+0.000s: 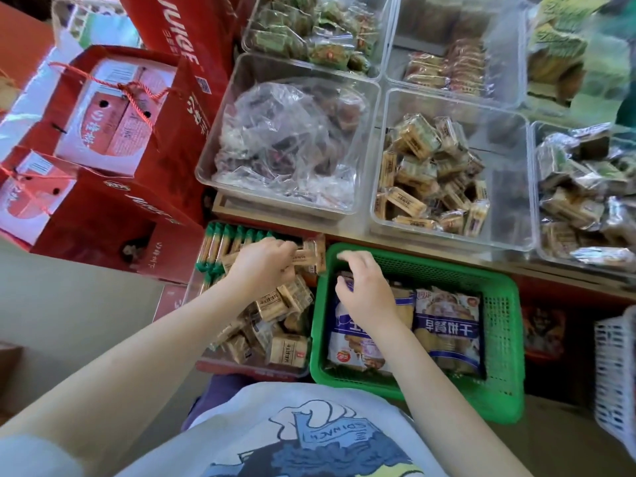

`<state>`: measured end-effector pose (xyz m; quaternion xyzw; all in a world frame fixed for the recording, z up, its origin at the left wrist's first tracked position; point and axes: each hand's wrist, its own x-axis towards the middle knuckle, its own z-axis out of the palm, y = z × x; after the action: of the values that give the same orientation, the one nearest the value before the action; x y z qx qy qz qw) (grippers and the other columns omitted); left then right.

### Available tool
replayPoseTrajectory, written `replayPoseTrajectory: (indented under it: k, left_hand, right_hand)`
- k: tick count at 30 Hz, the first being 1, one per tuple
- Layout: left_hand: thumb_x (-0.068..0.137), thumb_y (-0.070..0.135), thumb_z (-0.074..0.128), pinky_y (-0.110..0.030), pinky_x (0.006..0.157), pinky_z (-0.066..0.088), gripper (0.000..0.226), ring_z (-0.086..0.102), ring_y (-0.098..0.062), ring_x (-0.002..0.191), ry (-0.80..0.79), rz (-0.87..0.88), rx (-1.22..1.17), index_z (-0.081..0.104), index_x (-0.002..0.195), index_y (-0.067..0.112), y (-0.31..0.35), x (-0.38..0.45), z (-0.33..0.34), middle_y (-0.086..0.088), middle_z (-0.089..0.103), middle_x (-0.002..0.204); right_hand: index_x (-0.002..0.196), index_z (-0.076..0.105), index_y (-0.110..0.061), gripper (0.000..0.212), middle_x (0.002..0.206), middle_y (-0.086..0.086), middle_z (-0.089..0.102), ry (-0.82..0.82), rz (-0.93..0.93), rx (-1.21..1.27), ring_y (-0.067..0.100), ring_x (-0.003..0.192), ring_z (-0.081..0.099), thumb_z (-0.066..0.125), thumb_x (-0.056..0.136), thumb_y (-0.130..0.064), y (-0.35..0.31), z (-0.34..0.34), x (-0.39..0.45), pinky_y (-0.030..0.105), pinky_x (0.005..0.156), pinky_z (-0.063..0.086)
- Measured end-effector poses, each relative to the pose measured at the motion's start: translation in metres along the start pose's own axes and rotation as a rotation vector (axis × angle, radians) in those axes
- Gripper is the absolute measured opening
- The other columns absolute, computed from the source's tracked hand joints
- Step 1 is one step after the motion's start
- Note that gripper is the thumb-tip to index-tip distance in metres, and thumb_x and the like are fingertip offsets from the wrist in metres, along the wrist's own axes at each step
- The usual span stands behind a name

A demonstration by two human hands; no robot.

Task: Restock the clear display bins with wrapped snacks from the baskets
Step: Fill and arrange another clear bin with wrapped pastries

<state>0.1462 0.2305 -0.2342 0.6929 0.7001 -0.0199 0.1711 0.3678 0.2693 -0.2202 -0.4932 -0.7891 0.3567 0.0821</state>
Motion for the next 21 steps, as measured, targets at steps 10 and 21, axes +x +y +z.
replayPoseTrajectory:
  k: [10,21]
  left_hand:
    - [0.087,0.021,0.070,-0.037,0.101,0.044,0.056,0.046,-0.029,0.129,0.522,0.045,-0.371,0.051,0.139,0.011,0.040,0.012,-0.053,-0.009,0.051,0.139]
    - [0.092,0.030,0.055,-0.046,0.122,0.019,0.077,0.001,-0.027,0.153,0.157,-0.149,-0.145,0.015,0.157,0.019,0.021,0.026,-0.027,-0.008,0.012,0.165]
  right_hand:
    - [0.127,0.057,-0.016,0.036,0.114,0.001,0.064,0.401,-0.141,-0.040,0.019,0.098,0.061,0.067,0.092,-0.016,-0.013,-0.076,0.034,0.038,0.073,0.056]
    - [0.159,0.008,-0.018,0.076,0.165,0.015,0.013,0.194,0.473,-0.332,0.033,0.152,0.012,0.038,0.100,-0.056,0.058,-0.097,0.080,0.057,0.120,0.010]
